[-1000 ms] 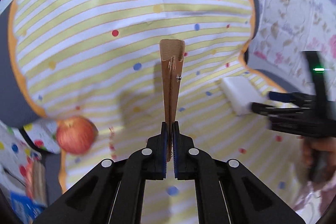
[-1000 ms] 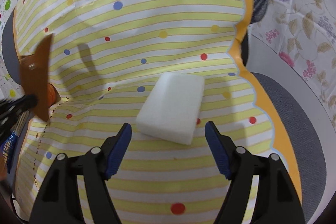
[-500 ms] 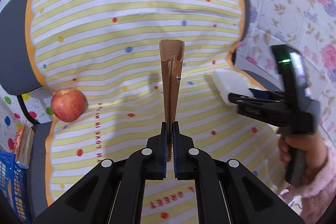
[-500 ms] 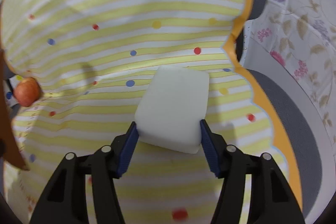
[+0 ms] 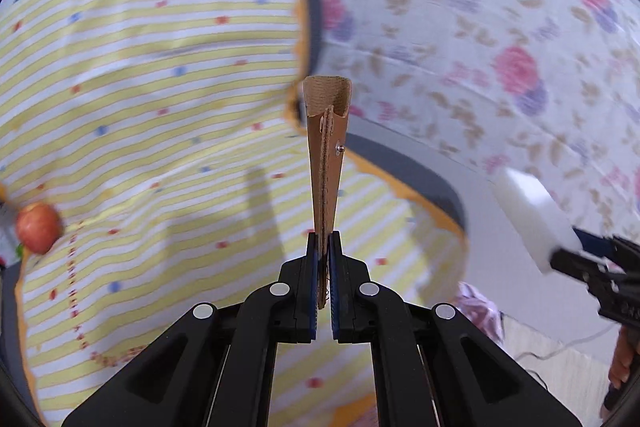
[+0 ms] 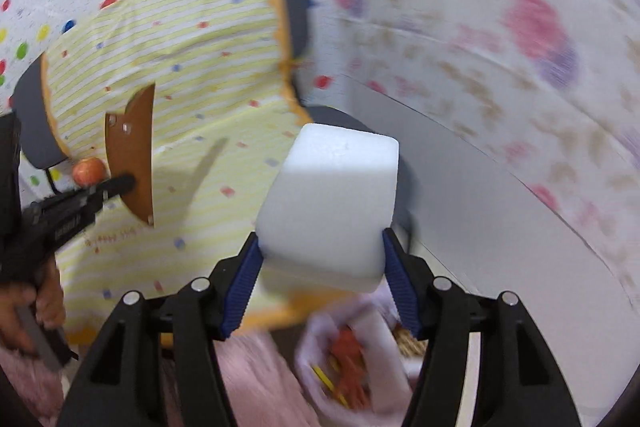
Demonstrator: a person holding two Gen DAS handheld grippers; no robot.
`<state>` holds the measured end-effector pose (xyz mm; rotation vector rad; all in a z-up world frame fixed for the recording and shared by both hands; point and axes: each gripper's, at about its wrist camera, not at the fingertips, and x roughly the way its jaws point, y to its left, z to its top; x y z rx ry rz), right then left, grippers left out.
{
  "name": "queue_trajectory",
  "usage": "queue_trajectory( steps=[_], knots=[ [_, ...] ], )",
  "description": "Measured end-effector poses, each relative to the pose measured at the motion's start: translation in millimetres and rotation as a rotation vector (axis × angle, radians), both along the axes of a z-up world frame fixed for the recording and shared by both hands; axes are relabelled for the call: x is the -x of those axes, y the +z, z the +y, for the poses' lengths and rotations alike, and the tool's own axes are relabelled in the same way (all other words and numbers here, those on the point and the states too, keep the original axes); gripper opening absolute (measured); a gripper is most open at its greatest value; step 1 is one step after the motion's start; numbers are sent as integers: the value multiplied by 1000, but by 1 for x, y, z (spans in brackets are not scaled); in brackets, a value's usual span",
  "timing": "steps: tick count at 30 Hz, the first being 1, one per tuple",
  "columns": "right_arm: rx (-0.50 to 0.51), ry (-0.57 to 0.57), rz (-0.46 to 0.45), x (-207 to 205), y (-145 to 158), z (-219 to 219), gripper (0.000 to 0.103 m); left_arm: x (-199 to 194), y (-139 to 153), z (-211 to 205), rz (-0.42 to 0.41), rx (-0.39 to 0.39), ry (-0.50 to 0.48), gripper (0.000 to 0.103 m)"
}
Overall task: Collect trash
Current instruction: 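Carry wooden piece and sponge over the bin and open both grippers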
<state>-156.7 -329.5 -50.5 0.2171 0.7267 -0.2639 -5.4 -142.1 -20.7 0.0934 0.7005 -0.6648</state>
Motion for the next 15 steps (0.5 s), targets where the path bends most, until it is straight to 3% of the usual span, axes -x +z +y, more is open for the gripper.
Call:
queue_trajectory(
  steps=[7,15],
  knots=[
    [-31,-175,13,60,-8,-31,60,18,6,-61,-25,-6,-171,5],
    [27,-119,13,48,9,-20,60,38,5,-62,-44,25,-192,5]
  ],
)
